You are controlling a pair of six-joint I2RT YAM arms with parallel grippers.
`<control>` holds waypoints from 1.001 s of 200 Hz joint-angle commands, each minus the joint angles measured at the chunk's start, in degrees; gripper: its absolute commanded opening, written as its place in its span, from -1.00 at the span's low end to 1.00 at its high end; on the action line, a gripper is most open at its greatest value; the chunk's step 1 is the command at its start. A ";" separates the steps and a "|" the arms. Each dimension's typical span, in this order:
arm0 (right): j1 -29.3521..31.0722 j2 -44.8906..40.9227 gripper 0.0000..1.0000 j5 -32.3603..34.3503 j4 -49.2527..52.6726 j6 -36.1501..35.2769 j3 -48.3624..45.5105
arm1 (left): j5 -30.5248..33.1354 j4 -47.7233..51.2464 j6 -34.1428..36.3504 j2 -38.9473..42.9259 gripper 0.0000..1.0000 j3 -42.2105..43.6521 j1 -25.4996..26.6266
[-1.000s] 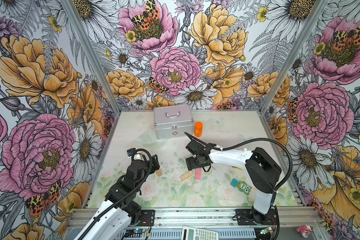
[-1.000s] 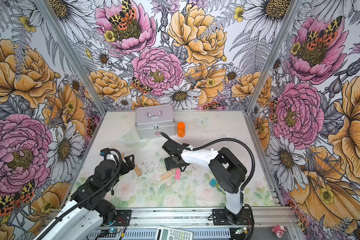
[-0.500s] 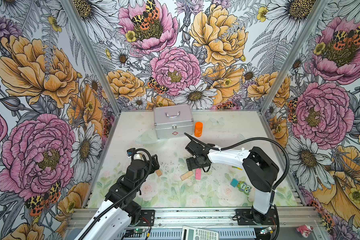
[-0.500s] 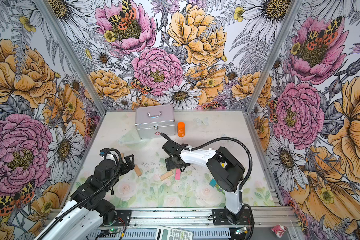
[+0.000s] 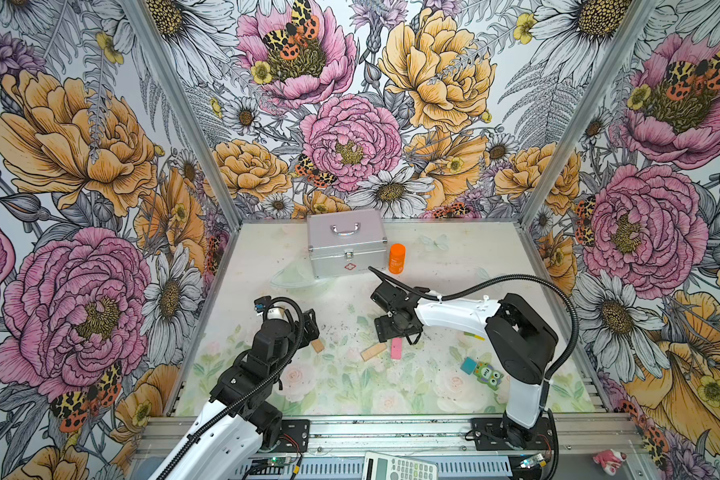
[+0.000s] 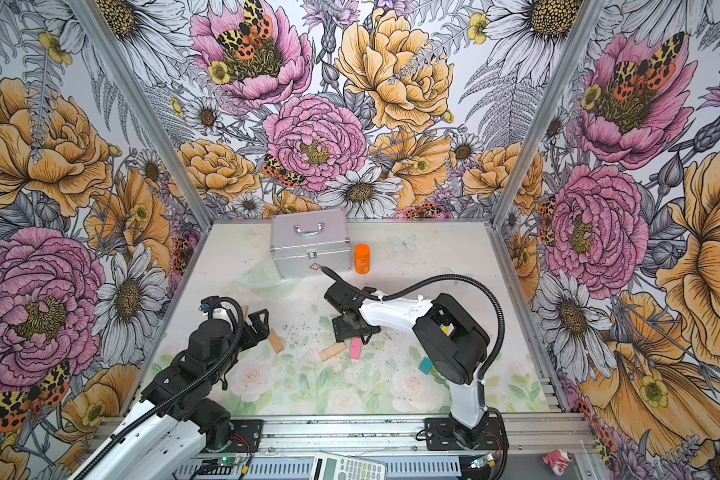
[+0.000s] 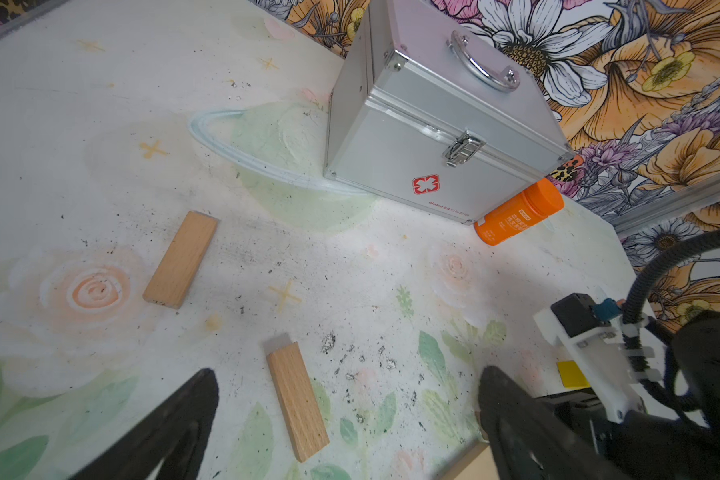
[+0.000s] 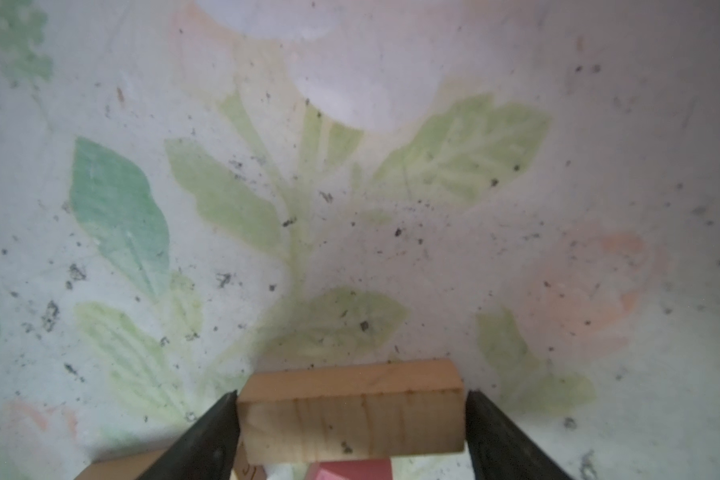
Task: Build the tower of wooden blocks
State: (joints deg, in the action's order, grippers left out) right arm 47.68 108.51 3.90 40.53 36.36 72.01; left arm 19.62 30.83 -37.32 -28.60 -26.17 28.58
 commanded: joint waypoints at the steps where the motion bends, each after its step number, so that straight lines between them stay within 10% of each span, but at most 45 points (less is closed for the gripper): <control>1: 0.40 1.53 0.63 1.83 0.86 -0.50 2.25 | -1.16 -0.20 1.02 0.54 0.98 -1.51 -0.60; 200: -10.55 7.02 0.47 5.30 1.79 2.04 11.92 | -2.30 -2.00 1.37 -0.34 0.98 -1.42 -1.48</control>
State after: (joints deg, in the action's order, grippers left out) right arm 38.50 113.47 7.53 42.24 37.34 81.41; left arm 18.55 30.63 -37.12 -28.64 -26.20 27.81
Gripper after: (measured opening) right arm 0.768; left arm 0.989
